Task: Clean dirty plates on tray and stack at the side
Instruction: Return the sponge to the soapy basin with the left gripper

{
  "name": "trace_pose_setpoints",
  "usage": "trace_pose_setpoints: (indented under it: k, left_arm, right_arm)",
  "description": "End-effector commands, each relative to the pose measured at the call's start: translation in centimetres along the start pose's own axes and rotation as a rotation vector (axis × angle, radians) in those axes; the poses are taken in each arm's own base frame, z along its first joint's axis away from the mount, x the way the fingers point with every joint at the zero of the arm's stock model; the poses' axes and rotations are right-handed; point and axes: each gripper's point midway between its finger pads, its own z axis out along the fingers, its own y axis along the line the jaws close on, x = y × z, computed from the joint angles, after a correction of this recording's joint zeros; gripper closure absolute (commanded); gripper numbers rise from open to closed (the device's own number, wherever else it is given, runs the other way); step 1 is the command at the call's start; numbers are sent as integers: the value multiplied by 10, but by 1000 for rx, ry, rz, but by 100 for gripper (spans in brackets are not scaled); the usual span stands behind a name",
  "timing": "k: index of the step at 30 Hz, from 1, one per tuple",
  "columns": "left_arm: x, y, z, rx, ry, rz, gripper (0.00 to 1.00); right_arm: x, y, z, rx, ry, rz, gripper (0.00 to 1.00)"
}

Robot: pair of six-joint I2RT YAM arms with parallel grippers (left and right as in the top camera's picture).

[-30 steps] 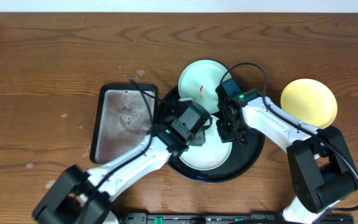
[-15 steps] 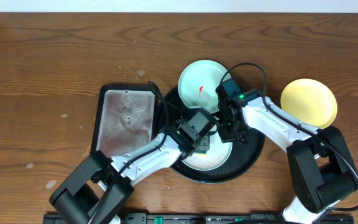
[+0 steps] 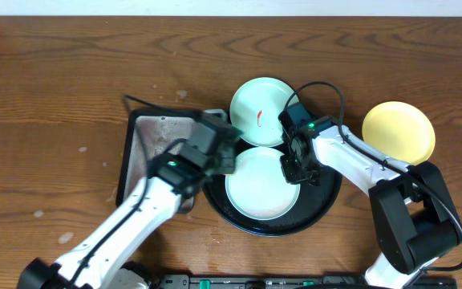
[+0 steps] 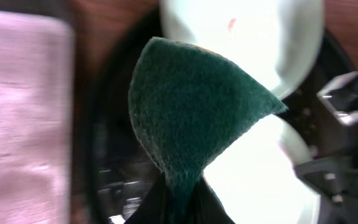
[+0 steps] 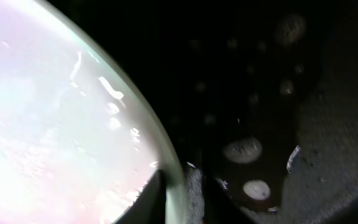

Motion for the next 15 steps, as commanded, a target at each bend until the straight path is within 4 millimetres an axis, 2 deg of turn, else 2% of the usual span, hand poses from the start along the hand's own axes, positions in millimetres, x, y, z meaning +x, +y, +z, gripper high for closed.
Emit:
trace_pose_setpoints:
  k: [1,3,5,10,15]
  left_arm:
    - [-11,29,-9,-36,-14,41,92]
    - [-17,41,-11,-30,-11,27,93]
    - [-21,50,-12,-3,-2,33,93]
    - [-29,93,-12,-61,-2,-45,93]
    - [-22,125,-4,-117,53,-73,92]
  right_arm:
    - [1,8,4,-53,12,2,92]
    - [0,10,4,-60,7,2,99]
    - [-1,10,4,-61,5,1,99]
    - [-3,11,2,-62,-3,0,99]
    - [-11,13,-19,-74,-71,-6,99]
